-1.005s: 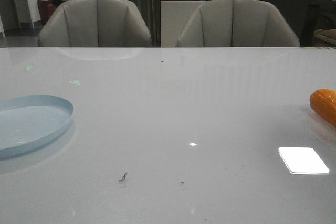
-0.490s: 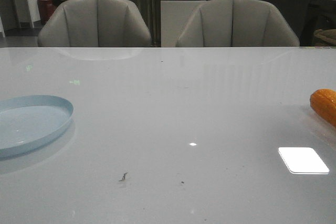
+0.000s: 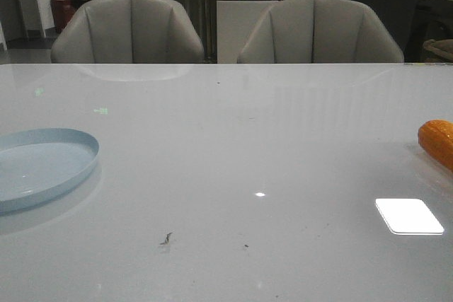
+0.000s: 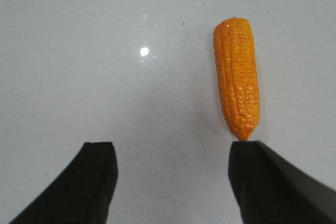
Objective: Place corn on plate with both arms
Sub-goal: 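Grasp the rim of the light blue plate with the left gripper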
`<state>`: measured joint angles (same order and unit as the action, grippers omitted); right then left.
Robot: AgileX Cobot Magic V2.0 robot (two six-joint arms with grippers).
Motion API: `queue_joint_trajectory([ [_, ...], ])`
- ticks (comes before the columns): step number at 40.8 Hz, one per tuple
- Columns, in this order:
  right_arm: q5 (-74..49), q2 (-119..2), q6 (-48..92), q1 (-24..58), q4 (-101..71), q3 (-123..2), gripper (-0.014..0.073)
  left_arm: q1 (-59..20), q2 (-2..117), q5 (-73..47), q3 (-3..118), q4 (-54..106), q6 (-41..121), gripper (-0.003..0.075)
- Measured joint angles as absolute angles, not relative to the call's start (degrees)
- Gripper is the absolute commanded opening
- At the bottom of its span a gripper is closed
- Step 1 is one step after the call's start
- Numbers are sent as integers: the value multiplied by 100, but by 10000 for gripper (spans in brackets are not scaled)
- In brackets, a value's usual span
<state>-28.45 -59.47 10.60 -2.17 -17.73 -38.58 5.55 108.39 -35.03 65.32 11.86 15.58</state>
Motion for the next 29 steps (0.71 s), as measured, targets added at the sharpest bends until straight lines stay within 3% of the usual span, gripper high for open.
queue_joint_trajectory([
  [5, -2845, -5947, 1060, -217, -1773, -3858, 561, 560, 10863, -3503, 6541, 1186, 1558, 365],
  [14, -2845, -5947, 1060, -217, -1773, -3858, 561, 560, 10867, -3546, 6554, 1186, 1558, 88],
  [29, -2847, -5947, 1060, -217, -1773, -3858, 561, 560, 10867, -3857, 6794, 1335, 1537, 94],
])
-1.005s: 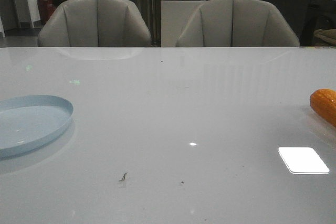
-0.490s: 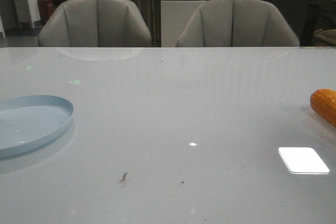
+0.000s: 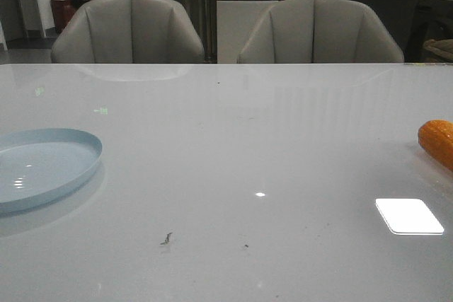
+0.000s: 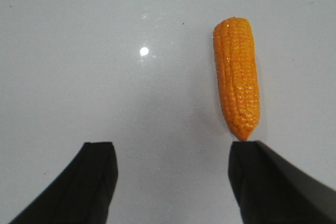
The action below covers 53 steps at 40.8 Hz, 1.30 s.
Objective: Place corn on plate with both arms
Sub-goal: 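Grasp the rim of the light blue plate with the left gripper, then lift the plate and carry it to the table center, then release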
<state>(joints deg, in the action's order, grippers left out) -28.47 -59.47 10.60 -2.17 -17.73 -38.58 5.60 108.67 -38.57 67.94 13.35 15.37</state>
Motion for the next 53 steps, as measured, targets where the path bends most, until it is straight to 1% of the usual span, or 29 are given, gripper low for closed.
queue_joint_trajectory([
  [7, -2857, -5947, 1060, -217, -1773, -3858, 561, 560, 10867, -4301, 7386, 1744, 1537, 94],
  [15, -2857, -5947, 1060, -217, -1773, -3858, 561, 560, 10867, -4848, 8230, 2830, 1537, 94],
  [23, -2857, -5947, 1060, -217, -1773, -3858, 561, 382, 10867, -5071, 8612, 3831, 1537, 94],
  [30, -2857, -5947, 1060, -217, -1773, -3858, 561, -106, 10867, -5135, 8650, 4228, 1537, 94],
  [46, -2857, -5947, 1060, -217, -1773, -3858, 561, -1591, 10948, -4879, 8650, 4284, 1537, 94],
  [53, -2902, -5947, 1060, -217, -1773, -3858, 561, -1942, 11249, -4807, 8663, 4195, 1537, 94],
])
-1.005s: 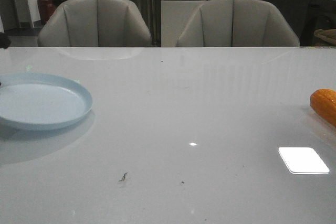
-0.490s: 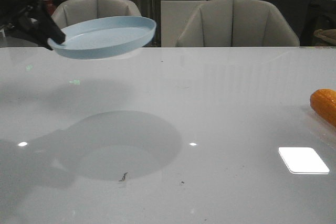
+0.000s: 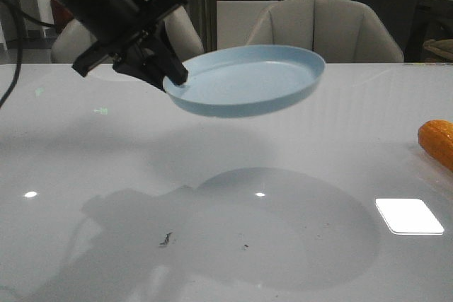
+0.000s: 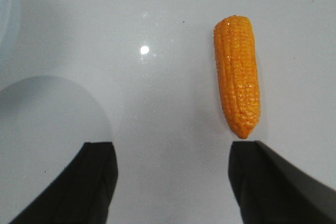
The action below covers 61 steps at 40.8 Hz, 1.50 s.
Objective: Place corn on plate with both arms
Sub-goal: 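Lift the plate and carry it to the table center, then release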
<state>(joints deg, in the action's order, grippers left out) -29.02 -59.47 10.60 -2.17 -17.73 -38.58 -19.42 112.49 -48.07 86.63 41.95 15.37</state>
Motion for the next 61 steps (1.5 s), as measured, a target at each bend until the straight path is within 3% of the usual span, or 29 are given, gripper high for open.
queue_joint_trajectory([
  [21, -3052, -5947, 1060, -217, -1773, -3858, 561, -2030, 12268, -5110, 8663, 3986, 1516, 117],
  [25, -3052, -5947, 1060, -217, -1773, -3858, 561, -2030, 12268, -5086, 8663, 3969, 1516, 162],
  [33, -3058, -5947, 1060, -217, -1763, -3858, 561, -2030, 12268, -5089, 8687, 3718, 1516, 358],
  [36, -3058, -5947, 1060, -217, -1763, -3858, 561, -2030, 12268, -5101, 8730, 3659, 1516, 398],
  [50, -3067, -5947, 1060, -217, -1763, -3858, 561, -1992, 12031, -5342, 9887, 2717, 1516, 401],
  [61, -3071, -5947, 1060, -217, -1763, -3858, 561, -1342, 11066, -5477, 10590, 1613, 1526, 397],
])
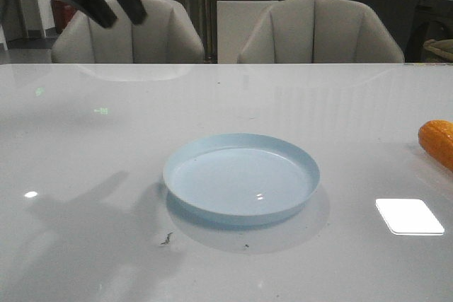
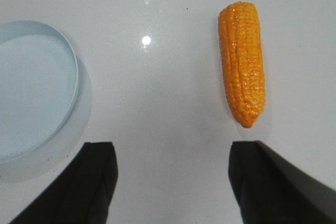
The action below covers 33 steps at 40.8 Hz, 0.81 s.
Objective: Place corn on plate with both arms
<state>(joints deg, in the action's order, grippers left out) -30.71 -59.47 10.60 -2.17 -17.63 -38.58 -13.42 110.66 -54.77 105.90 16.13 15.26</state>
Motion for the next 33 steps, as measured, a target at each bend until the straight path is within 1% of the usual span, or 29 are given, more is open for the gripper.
queue_joint_trajectory([
  [4, -3080, -5947, 1060, -217, -1763, -3858, 561, -1065, 10665, -5510, 10526, 1380, 1526, 397],
  [7, -3080, -5947, 1060, -217, -1763, -3858, 561, -826, 10336, -5300, 10241, 1313, 1526, 397],
  [12, -3080, -5947, 1060, -217, -1763, -3858, 561, -495, 9592, -4541, 9312, 1305, 1526, 397],
  [20, -3080, -5947, 1060, -217, -1763, -3858, 561, -112, 8121, -2801, 6832, 1122, 1526, 397],
  [26, -3080, -5947, 1060, -217, -1763, -3858, 561, -79, 7003, -1403, 4979, 810, 1526, 397],
  [30, -3080, -5962, 1060, -217, -1723, -3858, 561, -79, 6454, -706, 4119, 732, 1526, 397],
  [33, -3007, -5990, 1060, -217, -1566, -3858, 561, -79, 6185, -461, 3605, 720, 1536, 397],
])
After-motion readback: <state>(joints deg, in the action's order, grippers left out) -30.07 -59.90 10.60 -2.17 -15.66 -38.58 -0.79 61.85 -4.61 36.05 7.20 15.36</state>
